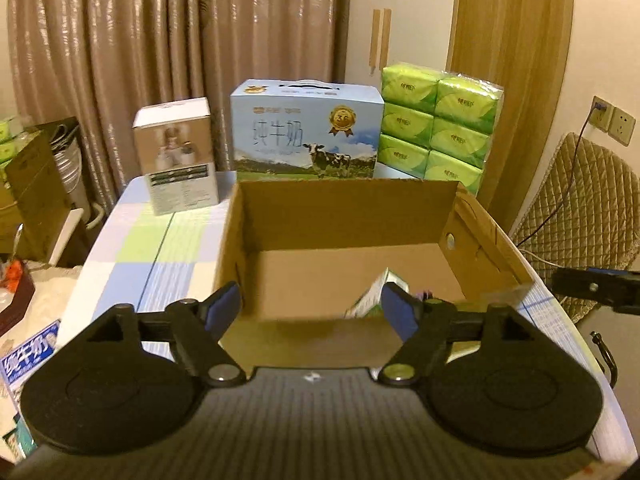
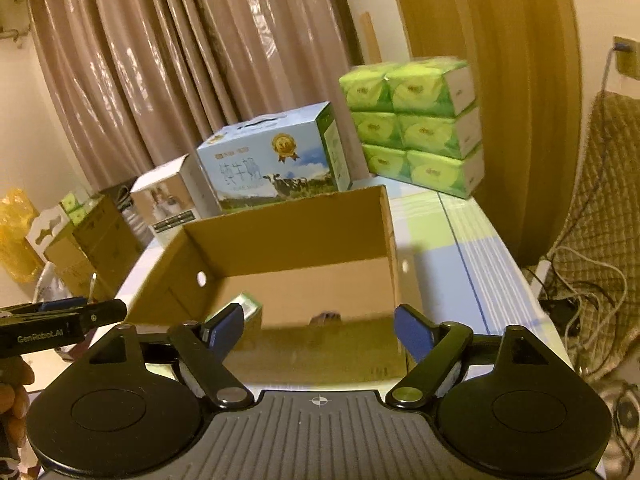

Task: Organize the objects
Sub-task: 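Release both items in the box and withdraw both tools to the table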

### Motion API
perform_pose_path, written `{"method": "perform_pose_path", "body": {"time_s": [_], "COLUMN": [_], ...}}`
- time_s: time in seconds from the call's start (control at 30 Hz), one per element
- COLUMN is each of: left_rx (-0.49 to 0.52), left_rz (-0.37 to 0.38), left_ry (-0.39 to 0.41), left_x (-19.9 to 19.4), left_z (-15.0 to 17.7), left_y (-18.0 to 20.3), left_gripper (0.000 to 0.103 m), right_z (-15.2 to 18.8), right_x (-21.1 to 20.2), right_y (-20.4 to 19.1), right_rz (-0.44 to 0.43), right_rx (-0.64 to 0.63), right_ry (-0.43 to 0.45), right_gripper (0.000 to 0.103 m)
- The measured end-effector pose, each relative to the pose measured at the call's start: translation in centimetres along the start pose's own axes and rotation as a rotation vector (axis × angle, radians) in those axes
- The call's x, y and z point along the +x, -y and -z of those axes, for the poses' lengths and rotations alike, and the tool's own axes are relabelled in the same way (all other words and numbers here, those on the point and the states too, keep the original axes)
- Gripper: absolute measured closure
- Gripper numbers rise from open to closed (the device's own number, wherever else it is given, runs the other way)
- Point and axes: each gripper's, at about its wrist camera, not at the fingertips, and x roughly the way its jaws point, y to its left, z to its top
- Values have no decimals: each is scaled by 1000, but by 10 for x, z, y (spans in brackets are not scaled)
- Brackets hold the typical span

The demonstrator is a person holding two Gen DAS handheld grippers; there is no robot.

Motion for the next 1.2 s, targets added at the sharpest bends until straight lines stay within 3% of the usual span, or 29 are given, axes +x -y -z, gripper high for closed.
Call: {"method": "perform_pose_path", "body": {"time_s": [0.27,0.4,0.63,0.87,1.2], "left_rx": [-47,-61,-69,-67,-67], "left_rz": [-48,-69,-96,-104,-94], "left_ry": [-10,-29,-61,-121,-144], "left_x": [-67,-91,-120,-126,-121], "left_z": [55,84,127,155,162], "left_y": [-12,-15,-13,-17,-18], "left_gripper": [18,14,1,1,1], "right_z": [71,103,149,162,165], "right_x": [-57,-77,-89,-87,-80], "right_y": [-16,-25,-38,-45,-45], "right_rz": [7,36,27,18,12], "right_rx": [16,-50,-117,-163,-173], "right_ry": [-41,-56,-127,-142,-162], "right_gripper": [15,13,12,9,8]}}
